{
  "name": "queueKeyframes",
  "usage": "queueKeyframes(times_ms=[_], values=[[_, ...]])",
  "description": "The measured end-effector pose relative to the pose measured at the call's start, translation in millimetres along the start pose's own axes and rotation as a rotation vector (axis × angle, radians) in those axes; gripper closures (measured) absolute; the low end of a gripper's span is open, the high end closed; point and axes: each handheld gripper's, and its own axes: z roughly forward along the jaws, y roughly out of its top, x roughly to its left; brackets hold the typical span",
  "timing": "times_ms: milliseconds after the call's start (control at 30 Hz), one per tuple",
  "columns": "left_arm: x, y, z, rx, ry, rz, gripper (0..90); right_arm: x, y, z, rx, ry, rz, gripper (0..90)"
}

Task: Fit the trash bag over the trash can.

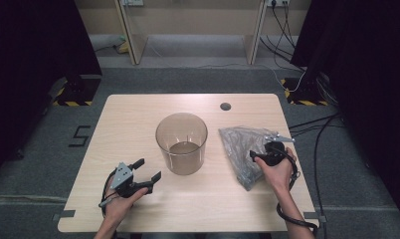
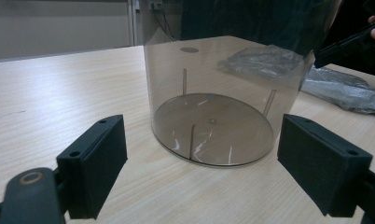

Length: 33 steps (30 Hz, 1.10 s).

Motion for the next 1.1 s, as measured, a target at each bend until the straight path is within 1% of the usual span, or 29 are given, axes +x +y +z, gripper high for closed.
queueKeyframes(times_ms=[33, 133, 233, 267, 300, 333, 367, 400, 433, 467, 500, 533, 600, 633, 667, 700, 733, 767, 800, 833, 867, 900, 933, 967, 1067, 1100], values=[[0.2, 0.3, -1.7, -0.007, 0.0, -0.002, 14.9, 2.4, -0.4, 3.6, 0.007, -0.009, -0.009, 28.6], [0.0, 0.5, -3.7, -0.012, -0.001, -0.003, 14.8, 6.1, -1.1, 8.1, 0.026, -0.015, -0.014, 28.5], [-0.1, 0.0, -7.0, -0.013, -0.003, 0.001, 14.9, 7.0, -1.6, 10.6, 0.031, -0.023, -0.024, 28.6], [0.1, -0.1, -7.4, -0.014, -0.003, -0.001, 14.9, 7.5, -2.1, 12.6, 0.038, -0.023, -0.021, 28.5], [1.1, -0.1, -7.7, -0.015, -0.002, -0.001, 14.9, 7.5, -2.7, 15.4, 0.048, -0.03, -0.029, 28.5], [1.1, -0.1, -7.7, -0.015, -0.002, -0.001, 14.8, 7.5, -2.7, 15.4, 0.048, -0.03, -0.029, 28.5], [1.7, -0.2, -7.4, -0.012, -0.001, -0.002, 14.9, 7.7, -3.9, 18.2, 0.064, -0.039, -0.03, 28.9], [1.6, -0.2, -7.1, -0.012, -0.002, -0.002, 14.9, 7.7, -4.3, 19.2, 0.067, -0.043, -0.032, 29.2], [1.4, -0.3, -6.8, -0.01, -0.003, -0.002, 14.9, 7.7, -4.6, 19.8, 0.065, -0.048, -0.041, 30.3], [1.4, -0.3, -6.8, -0.01, -0.003, -0.002, 14.9, 7.7, -4.6, 19.8, 0.065, -0.048, -0.041, 30.3], [1.0, -0.6, -5.9, -0.01, -0.004, -0.001, 14.9, 7.6, -4.0, 20.3, 0.066, -0.061, -0.054, 34.4], [0.9, -0.7, -5.6, -0.008, -0.004, -0.001, 14.9, 7.4, -3.7, 20.4, 0.067, -0.068, -0.061, 35.8], [0.8, -0.7, -5.3, -0.007, -0.005, 0.0, 15.0, 6.8, -3.1, 20.6, 0.066, -0.069, -0.062, 37.5], [0.6, -0.8, -5.2, -0.007, -0.005, 0.0, 15.0, 6.3, -2.7, 20.3, 0.068, -0.07, -0.065, 40.2], [0.5, -0.8, -5.1, -0.007, -0.004, 0.0, 15.0, 6.2, -2.7, 20.0, 0.066, -0.071, -0.063, 45.3], [0.3, -0.7, -5.2, -0.007, -0.004, 0.0, 15.0, 5.4, -2.7, 19.2, 0.059, -0.064, -0.063, 55.7], [0.3, -0.7, -5.2, -0.007, -0.004, 0.0, 15.0, 5.4, -2.7, 19.2, 0.059, -0.064, -0.063, 55.7], [0.1, -0.6, -5.2, -0.007, -0.003, 0.0, 15.0, 4.4, -2.9, 19.0, 0.049, -0.058, -0.051, 65.6], [0.1, -0.6, -5.2, -0.007, -0.003, 0.0, 15.0, 4.4, -2.9, 19.0, 0.049, -0.058, -0.051, 65.6], [0.0, -0.5, -5.2, -0.008, -0.003, 0.0, 15.0, 3.1, -2.8, 18.8, 0.048, -0.057, -0.046, 70.2], [-0.1, -0.5, -5.2, -0.009, -0.003, 0.0, 15.0, 1.6, -2.6, 18.8, 0.045, -0.051, -0.037, 76.5], [-0.2, -0.4, -5.3, -0.009, -0.003, -0.001, 15.0, -1.9, -2.5, 18.9, 0.043, -0.023, 0.001, 87.6], [-0.2, -0.4, -5.3, -0.009, -0.003, -0.001, 15.0, -1.9, -2.5, 18.9, 0.043, -0.023, 0.001, 87.6], [-0.1, -0.5, -5.3, -0.01, -0.003, -0.001, 15.0, -3.8, -2.7, 19.6, 0.037, 0.001, 0.026, 90.0], [0.1, -0.5, -5.7, -0.01, -0.002, -0.002, 15.0, -3.1, -2.1, 19.8, 0.04, -0.003, 0.023, 90.0], [0.4, -0.4, -5.9, -0.012, -0.002, -0.003, 15.0, -2.9, -2.9, 20.5, 0.022, 0.004, 0.029, 90.0]])
